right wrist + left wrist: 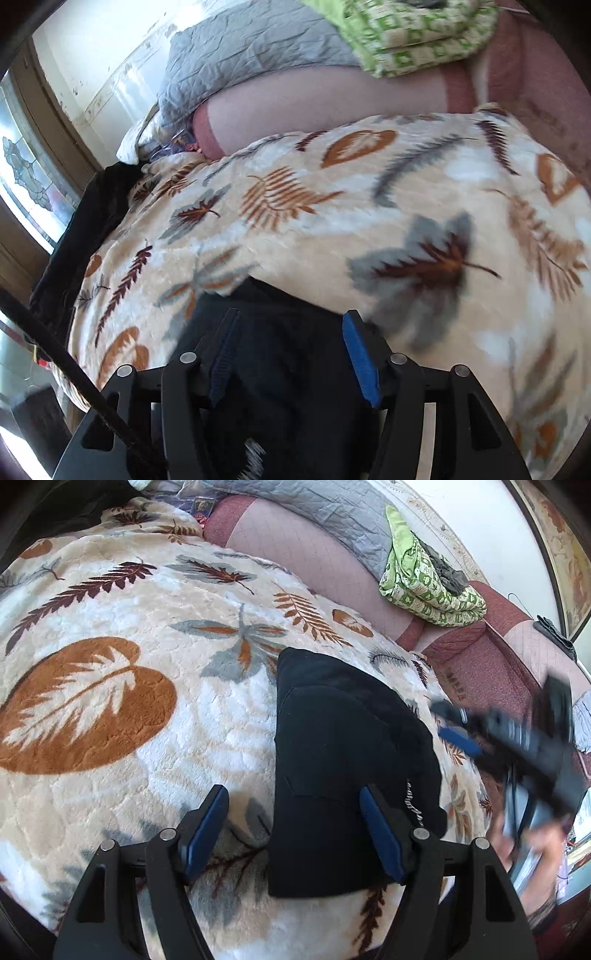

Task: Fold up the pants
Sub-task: 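Open both grippers and lift them off the folded black pants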

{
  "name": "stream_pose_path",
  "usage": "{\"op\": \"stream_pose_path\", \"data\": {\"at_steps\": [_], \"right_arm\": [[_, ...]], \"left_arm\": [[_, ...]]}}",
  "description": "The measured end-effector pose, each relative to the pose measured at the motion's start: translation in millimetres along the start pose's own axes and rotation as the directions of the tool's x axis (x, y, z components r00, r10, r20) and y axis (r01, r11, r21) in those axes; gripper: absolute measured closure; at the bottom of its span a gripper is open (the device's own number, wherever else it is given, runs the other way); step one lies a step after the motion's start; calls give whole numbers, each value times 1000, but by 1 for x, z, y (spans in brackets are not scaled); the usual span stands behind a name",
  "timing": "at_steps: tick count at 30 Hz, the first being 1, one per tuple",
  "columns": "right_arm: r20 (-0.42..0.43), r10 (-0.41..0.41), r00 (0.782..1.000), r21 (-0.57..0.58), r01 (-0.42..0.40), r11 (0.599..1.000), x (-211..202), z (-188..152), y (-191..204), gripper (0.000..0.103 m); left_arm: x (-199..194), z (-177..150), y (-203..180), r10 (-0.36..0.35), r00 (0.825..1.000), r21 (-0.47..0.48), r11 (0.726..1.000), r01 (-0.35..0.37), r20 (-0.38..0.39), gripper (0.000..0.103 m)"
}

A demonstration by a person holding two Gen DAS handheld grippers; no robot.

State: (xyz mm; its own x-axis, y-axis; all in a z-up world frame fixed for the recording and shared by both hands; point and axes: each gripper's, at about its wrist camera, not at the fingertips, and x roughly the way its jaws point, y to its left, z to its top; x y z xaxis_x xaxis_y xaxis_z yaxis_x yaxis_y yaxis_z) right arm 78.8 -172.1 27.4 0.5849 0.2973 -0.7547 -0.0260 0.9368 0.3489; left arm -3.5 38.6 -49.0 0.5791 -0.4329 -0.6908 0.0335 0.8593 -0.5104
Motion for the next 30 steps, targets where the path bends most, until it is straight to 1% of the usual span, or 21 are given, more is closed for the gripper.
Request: {"op": "stream_pose_path", "data": {"at_steps": [3,5,7,10,12,15,17,19,21,22,24,27,30], "right_arm": [[47,-34,998,42,32,999,-26,-26,-26,37],[67,-38,997,69,34,997,-32,-36,-38,37],[93,-40,995,100,31,994,-38,-47,-47,37],[136,-35,990,137,16,990,-44,-60,-54,37],[161,-46,986,127,25,992,-46,-67,-53,37],[193,-78,978,42,72,997,-48,-77,-40,37],[191,-92,977,-4,95,995,-44,-83,-33,36],[173,-103,979,-32,111,993,-37,-90,-29,33],[152,-93,984,-10,95,995,-31,-96,-32,31],[147,-76,986,17,75,997,-30,-97,-36,30],[144,-66,987,42,60,997,-30,-97,-41,28],[149,-76,986,55,69,996,-31,-98,-43,27],[148,-81,986,70,71,995,-32,-100,-45,26]], "left_arm": [[-14,-1,-6,9,1000,11,1000,-9,8,30],[-21,-4,-14,35,999,41,999,-35,17,30],[-25,-8,-23,76,997,75,994,-77,20,27],[-24,-14,-34,141,990,123,982,-142,15,26],[-25,-16,-38,176,984,138,974,-177,21,26],[-25,-16,-38,203,979,135,970,-204,22,26],[-25,-16,-38,215,976,131,968,-216,21,25],[-26,-18,-41,231,973,137,963,-233,28,25],[-27,-19,-45,243,969,148,958,-245,32,25],[-28,-20,-47,246,969,156,956,-248,33,25],[-29,-22,-52,252,967,173,952,-254,35,25],[-29,-24,-58,266,963,200,942,-269,42,25],[-31,-26,-63,291,955,232,926,-297,62,25]]}}
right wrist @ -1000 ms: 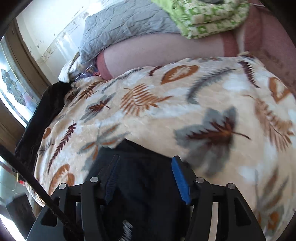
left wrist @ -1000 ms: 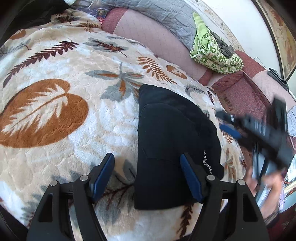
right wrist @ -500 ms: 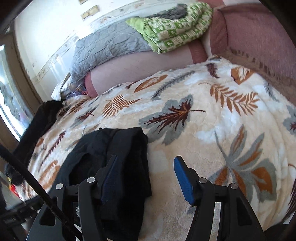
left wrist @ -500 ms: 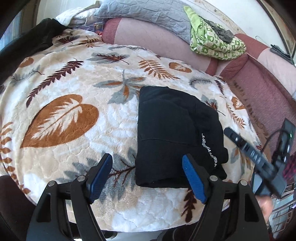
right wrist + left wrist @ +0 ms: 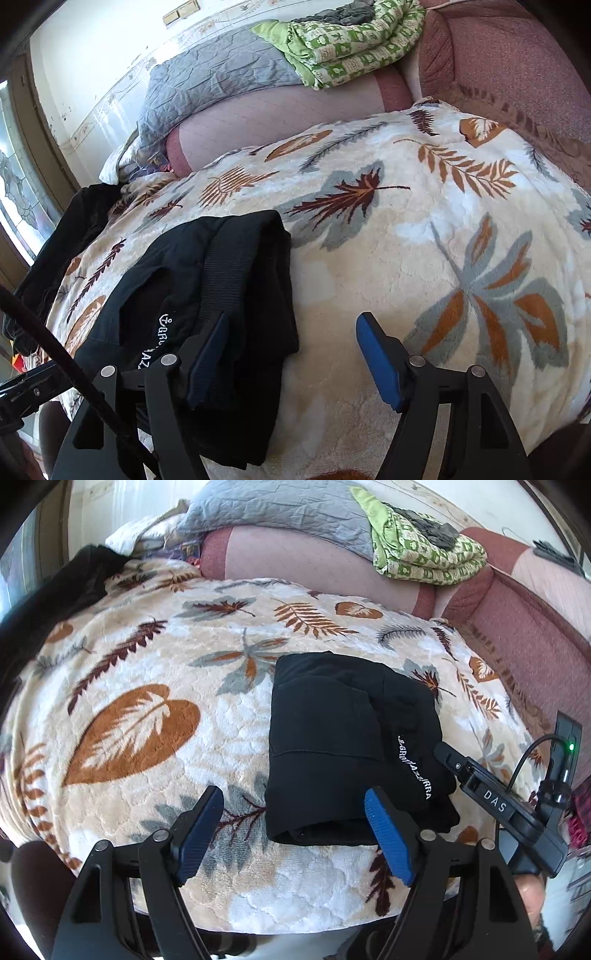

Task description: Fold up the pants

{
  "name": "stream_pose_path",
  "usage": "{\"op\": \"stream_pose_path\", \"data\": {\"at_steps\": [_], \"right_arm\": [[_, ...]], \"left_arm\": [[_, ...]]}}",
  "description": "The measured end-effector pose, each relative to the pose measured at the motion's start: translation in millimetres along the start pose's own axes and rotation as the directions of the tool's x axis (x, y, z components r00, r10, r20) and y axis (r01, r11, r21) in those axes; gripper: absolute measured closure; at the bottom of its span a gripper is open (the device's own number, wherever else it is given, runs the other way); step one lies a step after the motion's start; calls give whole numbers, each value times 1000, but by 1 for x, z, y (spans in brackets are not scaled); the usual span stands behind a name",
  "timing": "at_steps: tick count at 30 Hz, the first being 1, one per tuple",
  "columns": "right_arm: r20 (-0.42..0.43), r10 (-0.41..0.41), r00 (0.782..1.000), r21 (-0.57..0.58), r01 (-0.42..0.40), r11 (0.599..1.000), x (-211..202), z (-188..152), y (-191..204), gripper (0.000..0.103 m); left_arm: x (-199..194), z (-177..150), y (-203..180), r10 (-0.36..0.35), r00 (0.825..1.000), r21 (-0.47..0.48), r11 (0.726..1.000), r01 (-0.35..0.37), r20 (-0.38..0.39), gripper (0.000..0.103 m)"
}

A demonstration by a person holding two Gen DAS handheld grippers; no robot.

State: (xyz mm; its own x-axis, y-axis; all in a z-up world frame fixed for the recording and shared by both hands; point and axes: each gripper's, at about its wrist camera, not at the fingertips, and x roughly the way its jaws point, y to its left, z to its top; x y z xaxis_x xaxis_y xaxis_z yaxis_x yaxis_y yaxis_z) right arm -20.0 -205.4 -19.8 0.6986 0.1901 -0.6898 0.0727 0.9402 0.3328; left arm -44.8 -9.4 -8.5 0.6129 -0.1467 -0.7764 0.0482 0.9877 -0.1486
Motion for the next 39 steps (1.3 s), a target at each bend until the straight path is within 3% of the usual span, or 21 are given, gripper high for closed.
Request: {"op": "stream_pose_path", "data": {"at_steps": [4,12,33,39], "right_arm": [[6,-16,1000,2,16,1000,0,-1,0,23],[1,-22,1000,31,22,999,3,-2,-6,17],[-8,-49,999,6,49,999,7,-5,-3,12],[-29,-65,997,9,65,998,10,-2,-2,9]], "left_arm": [[-2,-1,-6,56,998,59,997,-57,13,24],[2,-5,-8,87,996,95,992,-86,-2,21],[7,-9,-9,62,997,97,994,-57,-53,20],[-10,-6,1,51,999,63,997,-50,-16,20]]}}
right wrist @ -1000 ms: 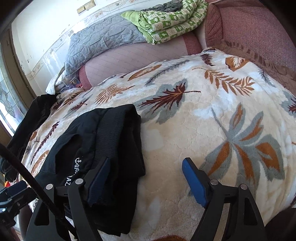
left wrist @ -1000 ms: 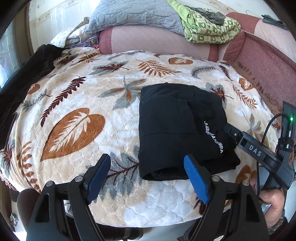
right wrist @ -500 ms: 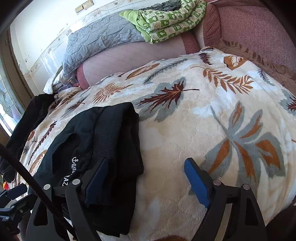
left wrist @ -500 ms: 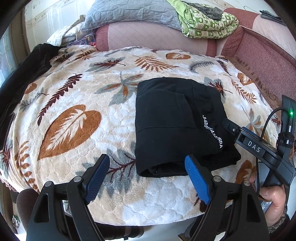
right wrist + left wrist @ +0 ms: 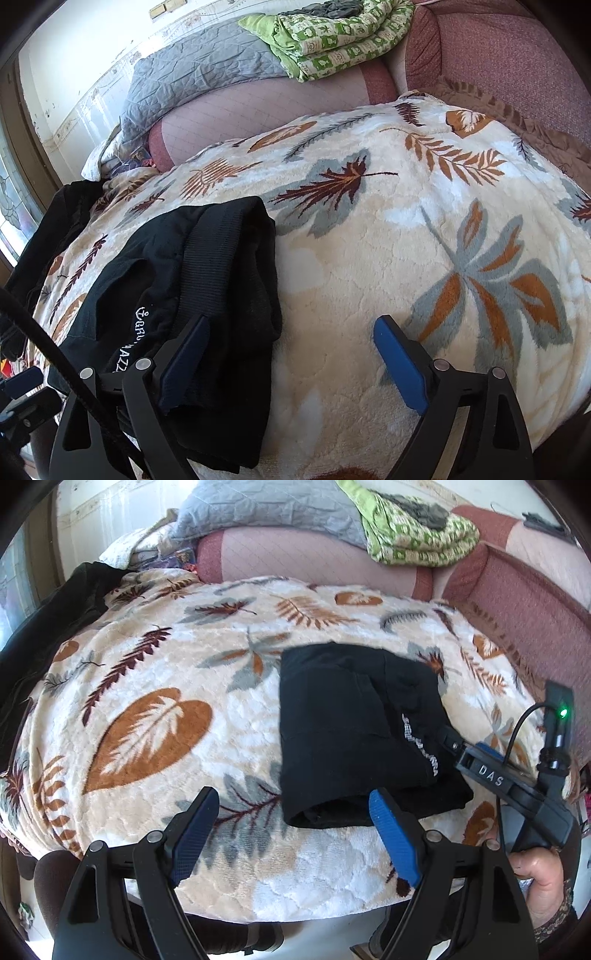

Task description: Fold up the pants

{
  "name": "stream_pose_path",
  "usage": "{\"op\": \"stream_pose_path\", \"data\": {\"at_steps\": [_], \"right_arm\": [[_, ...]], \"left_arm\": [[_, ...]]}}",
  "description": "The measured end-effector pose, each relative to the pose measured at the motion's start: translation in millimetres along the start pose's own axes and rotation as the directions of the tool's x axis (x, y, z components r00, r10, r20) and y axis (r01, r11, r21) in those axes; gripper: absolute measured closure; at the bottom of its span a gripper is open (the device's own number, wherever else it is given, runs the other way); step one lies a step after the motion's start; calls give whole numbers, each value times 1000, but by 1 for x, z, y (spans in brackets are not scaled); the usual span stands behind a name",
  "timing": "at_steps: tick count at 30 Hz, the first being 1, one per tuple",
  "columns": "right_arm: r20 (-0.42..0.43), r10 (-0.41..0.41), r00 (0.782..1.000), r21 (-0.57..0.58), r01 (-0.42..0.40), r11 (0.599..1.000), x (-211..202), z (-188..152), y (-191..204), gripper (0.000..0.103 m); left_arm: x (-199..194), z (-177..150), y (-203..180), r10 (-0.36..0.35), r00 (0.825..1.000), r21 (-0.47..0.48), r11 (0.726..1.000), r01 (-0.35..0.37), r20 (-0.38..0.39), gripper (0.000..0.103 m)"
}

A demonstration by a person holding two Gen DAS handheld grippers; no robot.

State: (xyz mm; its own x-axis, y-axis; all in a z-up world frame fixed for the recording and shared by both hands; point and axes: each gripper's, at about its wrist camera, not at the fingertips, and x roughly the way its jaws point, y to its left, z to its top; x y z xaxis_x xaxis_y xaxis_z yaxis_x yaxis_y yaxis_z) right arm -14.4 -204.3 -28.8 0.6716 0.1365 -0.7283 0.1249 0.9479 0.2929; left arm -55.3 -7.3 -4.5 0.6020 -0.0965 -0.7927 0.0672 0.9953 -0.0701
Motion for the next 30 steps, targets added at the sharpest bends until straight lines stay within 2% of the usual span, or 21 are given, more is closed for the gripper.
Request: {"op": "stream_pose_path", "data": {"at_steps": [4,7,11,14,15,17,19,21,22,24,26,27,28,29,30], "right_arm": [[-80,-3,997,14,4,1000,2,10,2,9],[-115,90,989,18,-88,996,-10,28,4,12],[-133,182,974,42,-178,983,-20,55,-1,12],[-254,281,926,123,-257,959,1,69,-11,13],[-273,311,910,158,-277,948,9,70,-16,15],[-298,321,899,182,-277,943,22,68,-20,19],[-309,323,894,182,-278,943,29,65,-21,23],[-323,361,875,207,-306,929,39,57,-22,26],[-328,380,865,222,-320,921,43,54,-22,26],[-321,397,860,231,-336,913,48,51,-21,26],[-317,437,842,251,-370,895,52,52,-18,26],[-314,477,821,280,-400,873,56,52,-17,26],[-311,502,807,303,-417,857,60,52,-16,26],[-305,507,806,313,-418,853,63,51,-16,26],[-293,516,805,320,-427,846,66,50,-15,26]], "left_arm": [[-18,10,22,-26,1000,-55,998,26,16,20],[-24,26,37,-66,998,-80,995,68,18,19],[-4,53,46,-179,984,-101,979,178,-1,15],[35,67,47,-290,954,-140,950,278,-70,15],[55,71,48,-330,938,-164,936,312,-103,15],[77,74,48,-374,917,-192,919,345,-141,15],[99,77,46,-427,888,-224,894,387,-171,15],[111,79,42,-460,867,-224,880,418,-192,15],[117,80,39,-466,861,-218,879,425,-203,15],[122,84,36,-477,854,-199,875,441,-207,15],[129,89,31,-498,836,-181,866,466,-230,15],[131,91,31,-507,828,-178,861,475,-239,13],[136,93,28,-523,813,-169,852,495,-256,10],[139,94,27,-539,800,-161,843,514,-265,4],[141,94,26,-558,787,-159,830,535,-263,3]]}}
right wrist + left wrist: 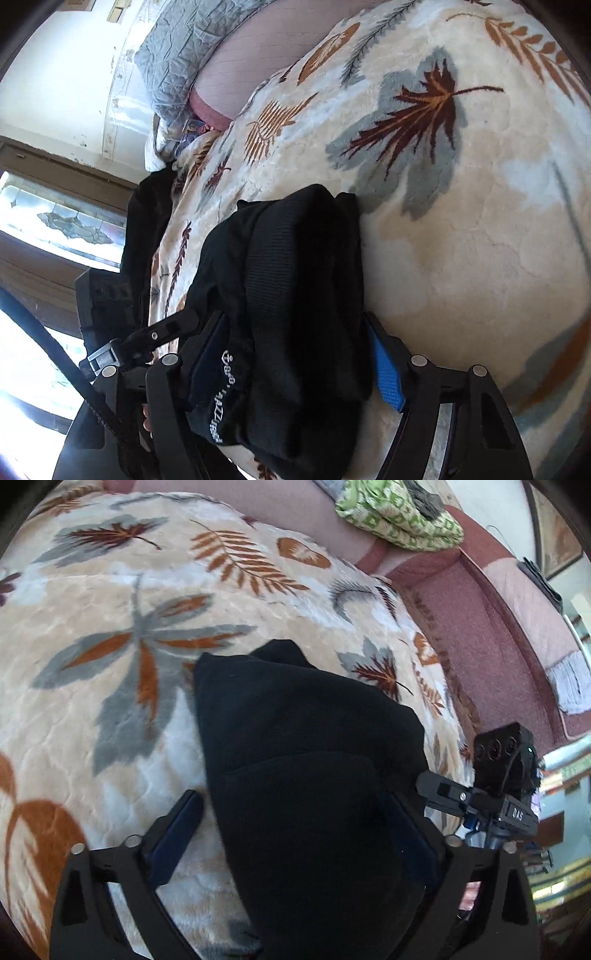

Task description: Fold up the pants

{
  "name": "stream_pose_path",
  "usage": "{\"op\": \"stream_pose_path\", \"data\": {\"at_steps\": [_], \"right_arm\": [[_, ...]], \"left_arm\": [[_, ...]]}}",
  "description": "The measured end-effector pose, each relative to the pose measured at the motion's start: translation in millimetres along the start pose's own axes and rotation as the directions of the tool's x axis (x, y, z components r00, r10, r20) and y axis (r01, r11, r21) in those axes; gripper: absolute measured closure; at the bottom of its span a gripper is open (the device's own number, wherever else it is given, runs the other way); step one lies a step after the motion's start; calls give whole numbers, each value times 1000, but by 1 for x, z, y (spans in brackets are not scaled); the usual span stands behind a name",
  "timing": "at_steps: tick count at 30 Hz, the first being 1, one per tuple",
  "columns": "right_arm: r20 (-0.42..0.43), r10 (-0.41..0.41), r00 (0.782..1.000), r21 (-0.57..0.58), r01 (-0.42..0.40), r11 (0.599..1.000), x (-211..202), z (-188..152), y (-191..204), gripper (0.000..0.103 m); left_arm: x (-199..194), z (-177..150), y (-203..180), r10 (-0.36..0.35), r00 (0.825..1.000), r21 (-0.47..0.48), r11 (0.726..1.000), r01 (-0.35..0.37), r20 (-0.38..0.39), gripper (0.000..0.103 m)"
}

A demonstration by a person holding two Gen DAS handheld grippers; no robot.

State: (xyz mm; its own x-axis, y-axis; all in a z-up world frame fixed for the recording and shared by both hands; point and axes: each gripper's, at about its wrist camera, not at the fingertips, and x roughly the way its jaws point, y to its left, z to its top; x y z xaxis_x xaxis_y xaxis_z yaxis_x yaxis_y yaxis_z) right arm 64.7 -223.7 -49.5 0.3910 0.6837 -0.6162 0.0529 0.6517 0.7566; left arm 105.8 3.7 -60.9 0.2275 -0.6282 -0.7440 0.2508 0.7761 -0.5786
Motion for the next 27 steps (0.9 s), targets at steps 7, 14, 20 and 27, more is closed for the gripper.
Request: {"op": "stream_pose_path", "data": {"at_steps": [7,14,20,27], "right_arm": [[24,20,1000,21,-21,1000,11,3,1,53],[73,-43,996,-115,51,992,-3,-3,38,63],[116,-63,991,-213,87,973,-20,3,78,64],[160,-41,986,-239,79,968,-22,36,106,65]], "left_arm": [[-8,-13,0,26,995,-37,999,-23,96,48],[-30,-23,-28,100,981,23,994,-105,164,55],[-58,-6,-50,155,957,60,983,-174,245,56],[-74,32,-58,212,925,66,968,-244,315,56]]}}
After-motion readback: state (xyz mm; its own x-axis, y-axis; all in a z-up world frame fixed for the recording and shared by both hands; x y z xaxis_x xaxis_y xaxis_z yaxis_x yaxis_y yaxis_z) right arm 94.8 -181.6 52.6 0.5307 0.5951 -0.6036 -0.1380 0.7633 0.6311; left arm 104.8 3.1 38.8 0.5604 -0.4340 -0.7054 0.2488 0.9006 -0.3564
